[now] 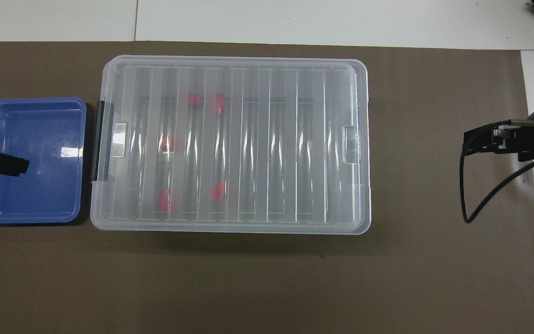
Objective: Place red block in blue tray from box
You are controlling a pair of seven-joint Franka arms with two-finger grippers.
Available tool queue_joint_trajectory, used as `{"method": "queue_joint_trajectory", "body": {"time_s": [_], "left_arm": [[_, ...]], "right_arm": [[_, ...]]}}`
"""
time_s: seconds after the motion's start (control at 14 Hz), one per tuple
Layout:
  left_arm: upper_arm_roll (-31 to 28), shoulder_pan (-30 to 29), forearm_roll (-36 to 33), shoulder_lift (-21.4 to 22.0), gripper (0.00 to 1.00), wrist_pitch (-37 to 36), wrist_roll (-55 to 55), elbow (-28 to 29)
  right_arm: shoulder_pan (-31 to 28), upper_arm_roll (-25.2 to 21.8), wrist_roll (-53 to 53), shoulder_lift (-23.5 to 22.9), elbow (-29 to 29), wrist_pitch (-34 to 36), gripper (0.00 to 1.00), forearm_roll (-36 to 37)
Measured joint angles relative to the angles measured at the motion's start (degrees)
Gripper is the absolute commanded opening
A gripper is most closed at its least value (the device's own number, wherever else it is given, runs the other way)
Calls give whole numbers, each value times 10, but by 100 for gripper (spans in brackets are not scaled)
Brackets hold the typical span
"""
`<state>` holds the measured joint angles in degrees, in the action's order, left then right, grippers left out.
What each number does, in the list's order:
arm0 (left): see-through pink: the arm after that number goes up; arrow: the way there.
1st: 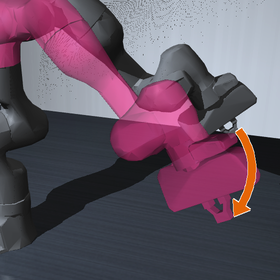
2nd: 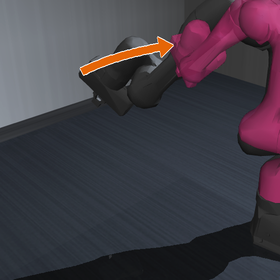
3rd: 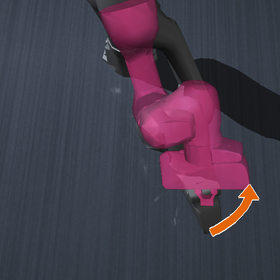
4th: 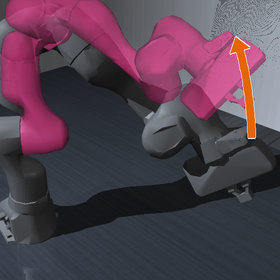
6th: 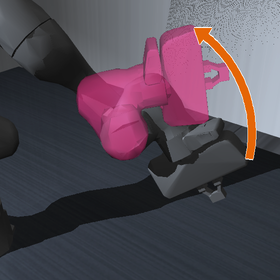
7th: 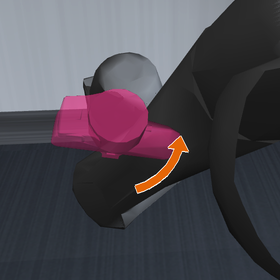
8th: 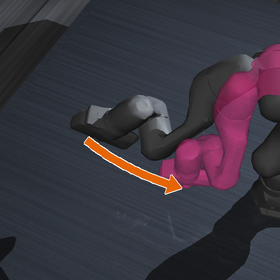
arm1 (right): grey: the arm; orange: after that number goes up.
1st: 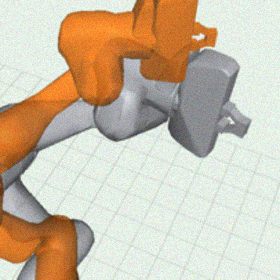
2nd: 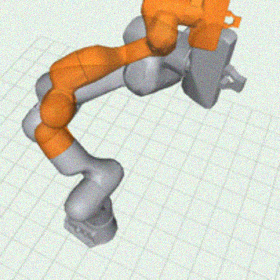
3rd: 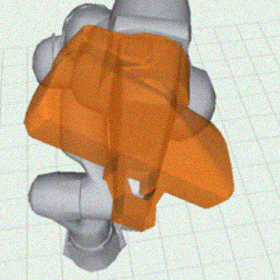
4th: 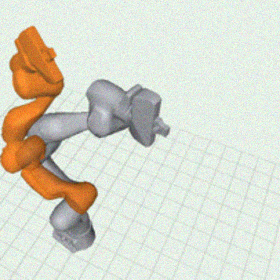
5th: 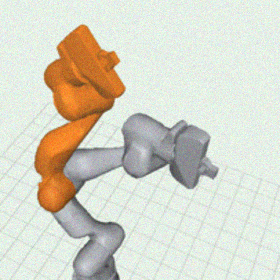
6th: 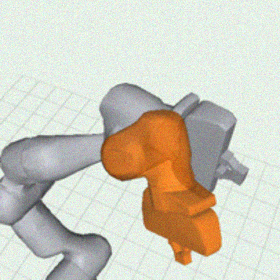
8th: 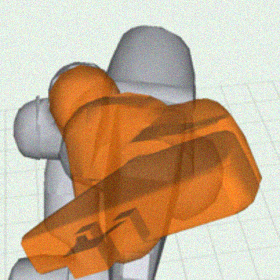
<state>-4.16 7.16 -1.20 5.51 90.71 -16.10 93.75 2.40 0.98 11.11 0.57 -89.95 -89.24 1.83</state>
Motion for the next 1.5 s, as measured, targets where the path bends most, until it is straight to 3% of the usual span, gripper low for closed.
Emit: {"method": "queue_joint_trajectory", "body": {"time_s": [1.0, 1.5], "left_arm": [[0, 0, 0, 0, 100, 0, 0, 0], [0, 0, 0, 0, 100, 0, 0, 0]], "right_arm": [[-1, 0, 0, 0, -8, -2, 100, -5], [23, 1, 1, 1, -87, -116, 100, -7]]}}
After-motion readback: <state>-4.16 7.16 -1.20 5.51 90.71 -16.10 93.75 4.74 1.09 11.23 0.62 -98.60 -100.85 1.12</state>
